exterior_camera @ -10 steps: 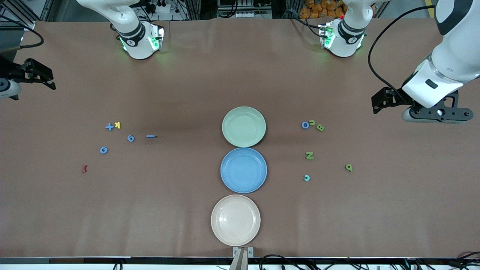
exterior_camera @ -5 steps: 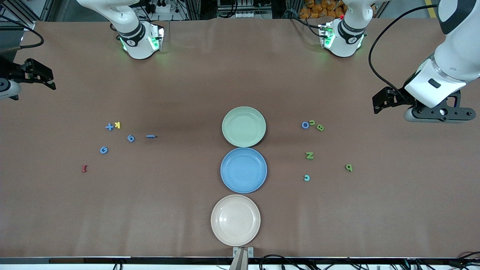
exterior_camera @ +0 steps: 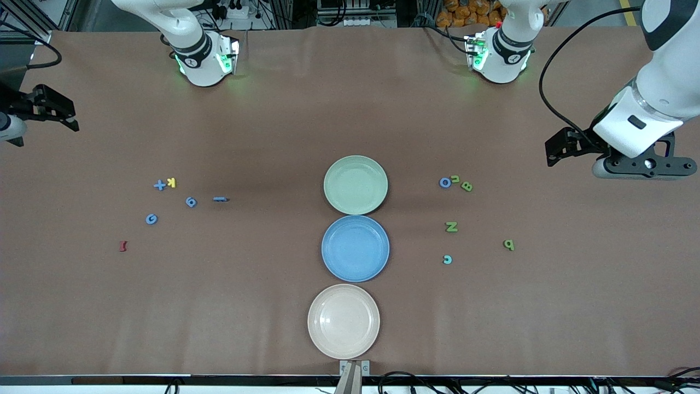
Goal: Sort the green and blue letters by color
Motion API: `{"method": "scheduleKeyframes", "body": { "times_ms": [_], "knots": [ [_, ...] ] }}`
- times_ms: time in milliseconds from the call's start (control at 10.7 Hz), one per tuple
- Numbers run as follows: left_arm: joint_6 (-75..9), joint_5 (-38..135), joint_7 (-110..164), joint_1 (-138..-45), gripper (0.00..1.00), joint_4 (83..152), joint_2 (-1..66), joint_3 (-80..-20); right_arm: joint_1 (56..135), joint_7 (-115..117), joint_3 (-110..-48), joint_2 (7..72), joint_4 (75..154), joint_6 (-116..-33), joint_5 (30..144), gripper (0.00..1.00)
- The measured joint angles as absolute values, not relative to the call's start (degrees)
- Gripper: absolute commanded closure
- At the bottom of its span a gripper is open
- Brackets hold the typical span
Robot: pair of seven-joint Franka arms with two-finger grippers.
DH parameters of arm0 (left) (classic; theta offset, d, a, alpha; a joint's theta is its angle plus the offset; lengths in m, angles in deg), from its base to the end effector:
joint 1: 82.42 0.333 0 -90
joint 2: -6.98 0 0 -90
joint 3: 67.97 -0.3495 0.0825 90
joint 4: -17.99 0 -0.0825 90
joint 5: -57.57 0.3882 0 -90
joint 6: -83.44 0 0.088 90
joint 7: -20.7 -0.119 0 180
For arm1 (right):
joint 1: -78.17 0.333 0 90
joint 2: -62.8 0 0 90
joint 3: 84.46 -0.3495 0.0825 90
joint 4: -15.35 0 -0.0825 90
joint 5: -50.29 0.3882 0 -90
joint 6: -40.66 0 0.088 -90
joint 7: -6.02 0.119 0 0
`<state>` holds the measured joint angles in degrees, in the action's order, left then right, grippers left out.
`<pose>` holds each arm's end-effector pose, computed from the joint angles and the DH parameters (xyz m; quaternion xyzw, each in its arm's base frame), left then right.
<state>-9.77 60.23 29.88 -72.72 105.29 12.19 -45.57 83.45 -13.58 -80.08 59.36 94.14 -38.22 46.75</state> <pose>0.5819 -0.1145 0.6249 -0.9995 0.0309 -0.0105 0.0040 0.5576 0.0022 0.6876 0.9840 0.1728 -0.0341 0.0276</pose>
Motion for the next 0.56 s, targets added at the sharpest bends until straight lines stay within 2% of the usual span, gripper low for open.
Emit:
{"method": "scheduleKeyframes", "body": {
  "times_ms": [560],
  "knots": [
    [-9.8, 59.7, 29.9, -72.9, 0.0, 105.2, 12.2, -45.3, 82.6, -13.5, -80.0, 58.0, 93.6, -36.6, 50.0, 0.0]
  ]
}}
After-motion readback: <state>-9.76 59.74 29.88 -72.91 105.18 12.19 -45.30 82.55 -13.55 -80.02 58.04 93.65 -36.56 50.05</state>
